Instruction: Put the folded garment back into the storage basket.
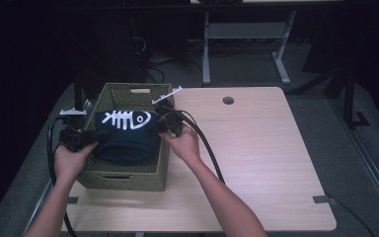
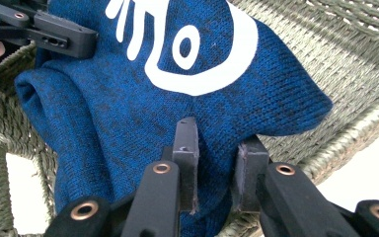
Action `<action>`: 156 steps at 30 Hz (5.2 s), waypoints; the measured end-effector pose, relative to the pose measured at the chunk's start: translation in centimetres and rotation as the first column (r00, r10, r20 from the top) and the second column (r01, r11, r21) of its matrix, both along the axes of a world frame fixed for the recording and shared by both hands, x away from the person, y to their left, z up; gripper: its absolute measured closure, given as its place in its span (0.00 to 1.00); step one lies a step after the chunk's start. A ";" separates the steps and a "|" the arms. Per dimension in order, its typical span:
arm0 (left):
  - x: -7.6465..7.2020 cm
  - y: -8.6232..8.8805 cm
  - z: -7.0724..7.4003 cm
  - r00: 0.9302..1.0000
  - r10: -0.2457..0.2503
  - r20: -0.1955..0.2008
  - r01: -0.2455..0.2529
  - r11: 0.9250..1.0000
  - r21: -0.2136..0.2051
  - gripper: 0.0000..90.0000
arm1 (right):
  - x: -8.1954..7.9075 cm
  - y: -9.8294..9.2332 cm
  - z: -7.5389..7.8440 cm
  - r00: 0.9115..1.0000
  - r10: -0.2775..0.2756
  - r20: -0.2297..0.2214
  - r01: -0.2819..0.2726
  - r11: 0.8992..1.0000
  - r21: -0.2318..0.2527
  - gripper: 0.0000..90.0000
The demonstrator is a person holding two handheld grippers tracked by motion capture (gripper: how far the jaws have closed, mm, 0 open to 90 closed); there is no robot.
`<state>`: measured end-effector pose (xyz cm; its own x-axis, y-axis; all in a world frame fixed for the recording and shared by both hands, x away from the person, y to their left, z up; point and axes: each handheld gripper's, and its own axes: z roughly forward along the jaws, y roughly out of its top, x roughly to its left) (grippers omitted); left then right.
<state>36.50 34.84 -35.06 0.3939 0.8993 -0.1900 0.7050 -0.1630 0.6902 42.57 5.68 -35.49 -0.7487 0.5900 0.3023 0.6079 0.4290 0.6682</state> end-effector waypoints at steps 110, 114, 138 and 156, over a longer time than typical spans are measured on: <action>-3.1 -17.1 1.8 0.956 -0.230 0.184 0.242 0.969 -0.049 0.26 | -4.1 -25.3 1.5 0.983 -0.177 0.043 0.169 0.973 0.157 0.36; -3.3 -17.7 1.6 0.952 -0.243 0.185 0.257 0.965 -0.058 0.25 | -4.4 -26.0 1.5 0.982 -0.185 0.042 0.177 0.972 0.153 0.37; -4.8 -23.8 0.5 0.920 -0.336 0.202 0.353 0.934 -0.055 0.25 | -6.3 -30.7 0.0 0.969 -0.243 0.046 0.235 0.964 0.127 0.34; -6.8 -27.0 -2.1 0.909 -0.373 0.187 0.395 0.914 -0.092 0.25 | -9.2 -34.1 -2.7 0.962 -0.266 0.056 0.261 0.961 0.086 0.33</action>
<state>29.71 7.88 -37.17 0.7388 0.6451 -0.1951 0.4822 -0.3037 0.8218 33.34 -28.40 -38.15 -0.5895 0.7459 0.3101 0.6459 0.2048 0.7354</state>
